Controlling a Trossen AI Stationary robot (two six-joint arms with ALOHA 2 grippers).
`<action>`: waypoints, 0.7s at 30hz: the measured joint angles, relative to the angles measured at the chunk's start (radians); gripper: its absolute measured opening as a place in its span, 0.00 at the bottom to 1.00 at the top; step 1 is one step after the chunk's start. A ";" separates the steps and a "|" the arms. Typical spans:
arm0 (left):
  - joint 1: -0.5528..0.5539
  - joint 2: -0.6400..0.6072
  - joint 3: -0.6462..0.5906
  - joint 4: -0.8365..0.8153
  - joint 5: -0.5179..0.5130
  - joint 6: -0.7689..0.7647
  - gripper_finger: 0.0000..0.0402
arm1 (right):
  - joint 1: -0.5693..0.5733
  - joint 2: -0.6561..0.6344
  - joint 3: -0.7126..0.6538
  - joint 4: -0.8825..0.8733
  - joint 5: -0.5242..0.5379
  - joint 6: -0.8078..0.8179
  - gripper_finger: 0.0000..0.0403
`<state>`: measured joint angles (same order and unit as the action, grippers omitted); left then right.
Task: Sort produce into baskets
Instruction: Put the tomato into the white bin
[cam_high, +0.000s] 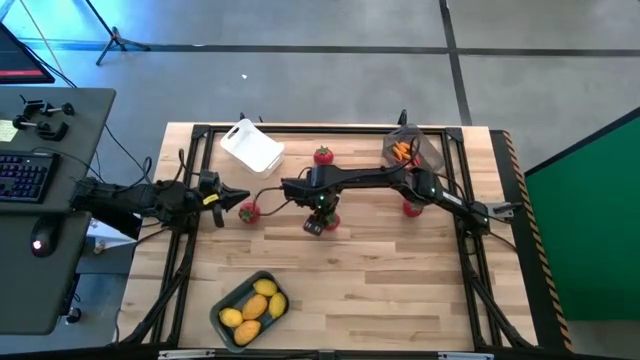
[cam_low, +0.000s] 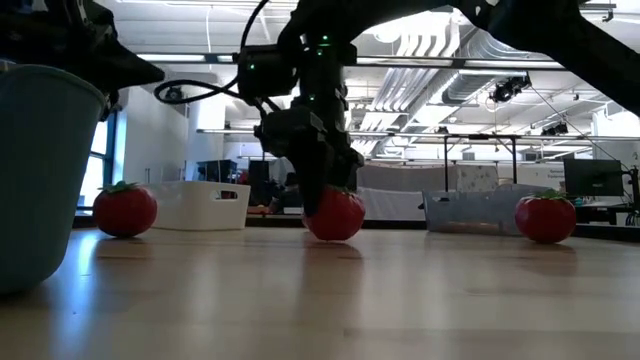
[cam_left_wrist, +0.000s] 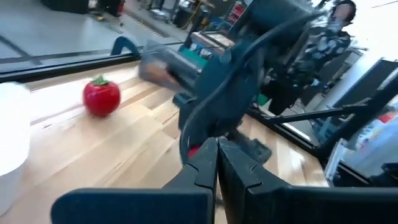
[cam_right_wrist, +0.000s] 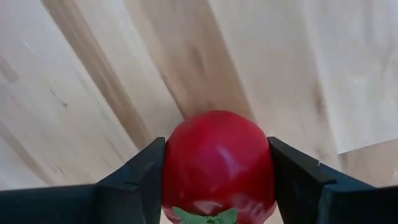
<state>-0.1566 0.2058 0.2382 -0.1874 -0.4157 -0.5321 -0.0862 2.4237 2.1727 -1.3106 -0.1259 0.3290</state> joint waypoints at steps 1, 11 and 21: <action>0.000 0.000 0.000 -0.012 -0.015 -0.010 0.00 | -0.004 0.000 0.008 0.001 -0.005 -0.001 0.52; 0.000 -0.076 0.000 -0.071 -0.088 -0.021 0.00 | -0.041 -0.002 0.080 0.208 -0.041 0.069 0.52; 0.000 -0.202 0.008 -0.112 -0.091 0.002 0.00 | -0.075 -0.002 0.092 0.525 -0.049 0.237 0.52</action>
<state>-0.1562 0.0040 0.2461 -0.2994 -0.5069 -0.5304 -0.1614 2.4218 2.2643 -0.7858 -0.1749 0.5660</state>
